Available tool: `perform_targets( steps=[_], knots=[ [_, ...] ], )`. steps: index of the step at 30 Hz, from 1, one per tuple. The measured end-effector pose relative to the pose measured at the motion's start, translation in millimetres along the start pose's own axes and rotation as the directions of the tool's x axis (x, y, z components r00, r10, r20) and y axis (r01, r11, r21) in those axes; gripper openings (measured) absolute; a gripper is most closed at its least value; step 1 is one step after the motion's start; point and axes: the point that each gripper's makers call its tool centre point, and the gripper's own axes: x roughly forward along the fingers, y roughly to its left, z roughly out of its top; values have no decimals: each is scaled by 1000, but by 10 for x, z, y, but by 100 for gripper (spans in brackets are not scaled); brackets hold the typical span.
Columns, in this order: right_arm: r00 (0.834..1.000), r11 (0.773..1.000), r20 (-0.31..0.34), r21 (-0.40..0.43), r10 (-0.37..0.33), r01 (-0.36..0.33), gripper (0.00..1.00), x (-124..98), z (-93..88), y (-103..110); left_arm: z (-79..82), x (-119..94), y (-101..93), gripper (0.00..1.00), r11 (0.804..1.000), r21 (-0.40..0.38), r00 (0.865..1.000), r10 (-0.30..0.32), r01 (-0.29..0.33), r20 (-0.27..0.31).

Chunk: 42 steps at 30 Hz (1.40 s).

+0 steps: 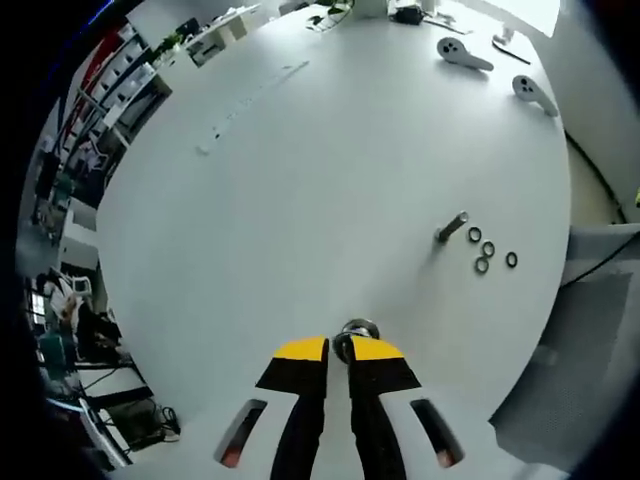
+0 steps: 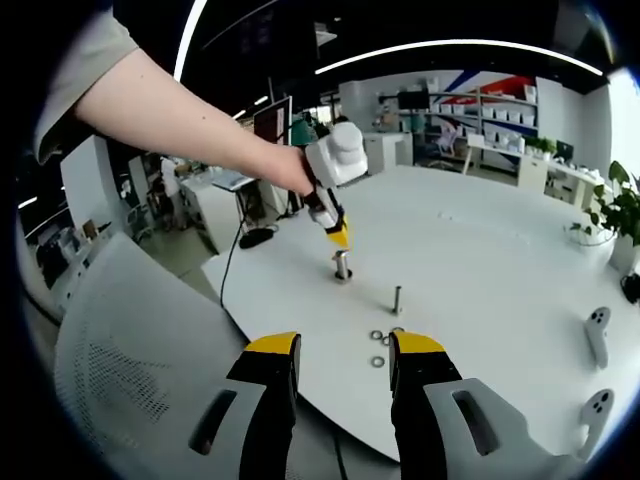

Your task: Place the washer onto the threaded stud by aligning its center hole with the stud, sliding it down to the base, and recovering from edge contact or off-axis alignment until the washer reaches the visible bottom stop.

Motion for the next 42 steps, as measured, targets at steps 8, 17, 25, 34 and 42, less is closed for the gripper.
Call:
perform_targets(
  steps=[8, 17, 25, 34, 42],
  knots=[
    [1000, 1000, 0, 0, -1, 1, 37, -6, -2, -1, 14, 47, -125, 5, 1000, 24, 1000, -5, 6, -3],
    [1000, 1000, 3, 1, -3, 3, 37, -5, 2, -5, -32, 18, -72, 9, 1000, 18, 1000, 7, -7, 3],
    [1000, 1000, 3, 1, -2, 2, 37, -5, 3, -4, -3, 32, -164, 29, 995, -87, 994, -33, 42, 102],
    [1000, 1000, -3, -1, 0, 0, 37, -3, -7, 1, -126, 149, -152, 29, 977, -203, 987, -37, 69, 156],
    [1000, 1000, -8, -1, 0, 0, 37, 3, -19, 2, -60, 184, -128, 29, 969, -224, 972, -47, 100, 228]
  ],
)
